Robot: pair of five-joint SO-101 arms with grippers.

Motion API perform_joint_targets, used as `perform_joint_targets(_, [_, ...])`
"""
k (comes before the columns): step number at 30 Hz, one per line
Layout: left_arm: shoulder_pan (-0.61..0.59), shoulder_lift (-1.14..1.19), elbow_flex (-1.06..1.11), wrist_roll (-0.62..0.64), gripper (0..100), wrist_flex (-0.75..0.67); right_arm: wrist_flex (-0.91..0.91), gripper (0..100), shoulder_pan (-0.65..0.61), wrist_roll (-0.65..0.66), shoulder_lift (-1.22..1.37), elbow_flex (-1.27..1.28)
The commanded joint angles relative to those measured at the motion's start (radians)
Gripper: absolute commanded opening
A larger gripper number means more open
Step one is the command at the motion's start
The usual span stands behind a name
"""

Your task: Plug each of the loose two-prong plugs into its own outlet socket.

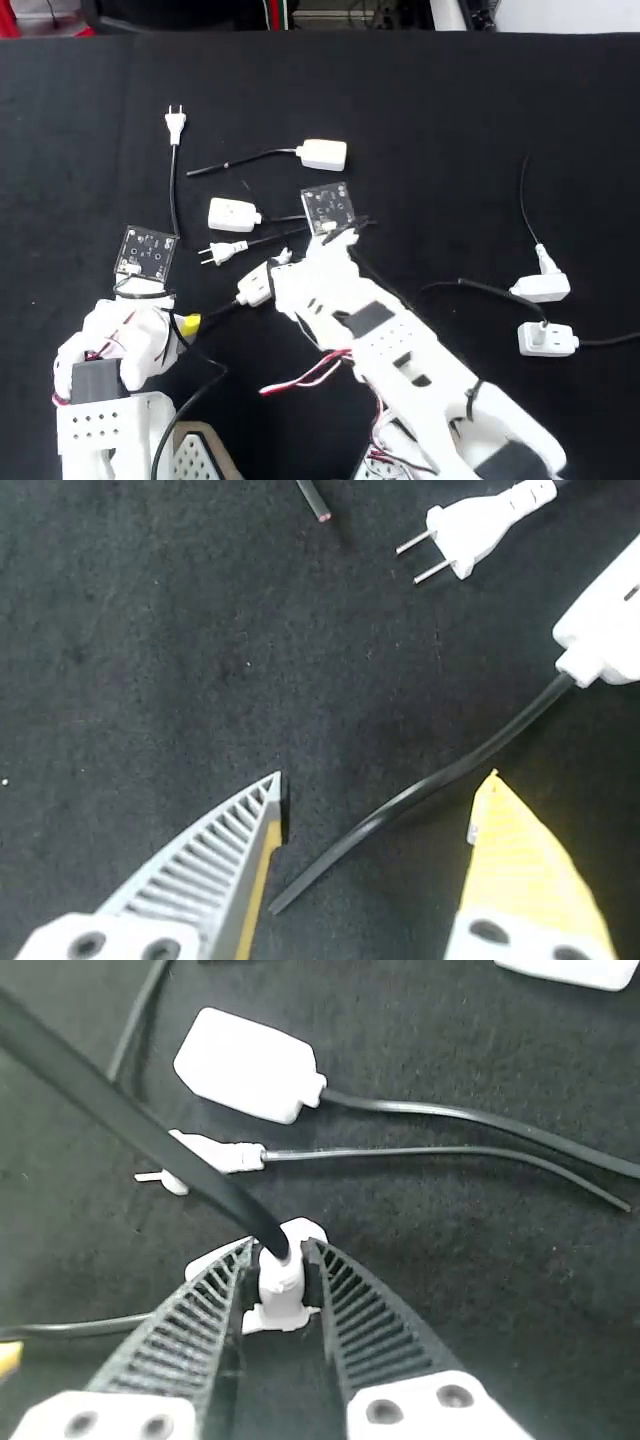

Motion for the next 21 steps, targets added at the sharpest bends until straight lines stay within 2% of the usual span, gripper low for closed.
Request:
perform_joint_targets(1, [-0.012, -0.008, -0.005, -0.009, 30, -0.008, -0.009, 1.2, -0.011, 0.017, 0.010, -0.061])
perform_joint_targets(8, [-0.012, -0.008, -0.005, -0.011, 30, -0.008, -0.026, 1.2, -0.011, 0.018, 0.015, -0.059])
perform_joint_targets(15, [-0.012, -0.009, -0.005, -0.011, 30, -0.008, -0.170, 1.2, -0.008, 0.089, 0.016, 0.008])
perform_joint_targets(21, [-0.012, -0.009, -0.005, -0.011, 30, -0.006, -0.120, 1.2, -0.011, 0.097, 0.016, -0.002])
